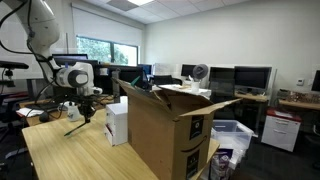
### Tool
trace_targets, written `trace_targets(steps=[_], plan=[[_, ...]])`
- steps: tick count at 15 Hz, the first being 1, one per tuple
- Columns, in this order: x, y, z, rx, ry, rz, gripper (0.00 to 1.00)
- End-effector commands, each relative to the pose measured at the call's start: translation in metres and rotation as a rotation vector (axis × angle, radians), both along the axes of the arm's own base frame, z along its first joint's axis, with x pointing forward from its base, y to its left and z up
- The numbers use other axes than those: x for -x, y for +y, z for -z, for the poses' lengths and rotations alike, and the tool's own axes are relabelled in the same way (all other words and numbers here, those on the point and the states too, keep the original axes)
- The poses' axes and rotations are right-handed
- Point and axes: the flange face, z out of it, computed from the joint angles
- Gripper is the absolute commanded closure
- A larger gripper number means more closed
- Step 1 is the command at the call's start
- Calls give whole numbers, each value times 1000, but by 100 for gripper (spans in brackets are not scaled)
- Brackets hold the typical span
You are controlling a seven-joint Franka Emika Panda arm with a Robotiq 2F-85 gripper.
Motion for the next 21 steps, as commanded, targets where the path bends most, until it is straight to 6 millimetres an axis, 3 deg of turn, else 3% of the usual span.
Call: trace_targets(steps=[1,10,16,21], plan=[[24,8,-41,-45,-117,47,94],[67,30,-104,-143,-355,82,94],[95,35,-163,-209,-553,99,95],[117,59,-198,-248,-668,112,96]])
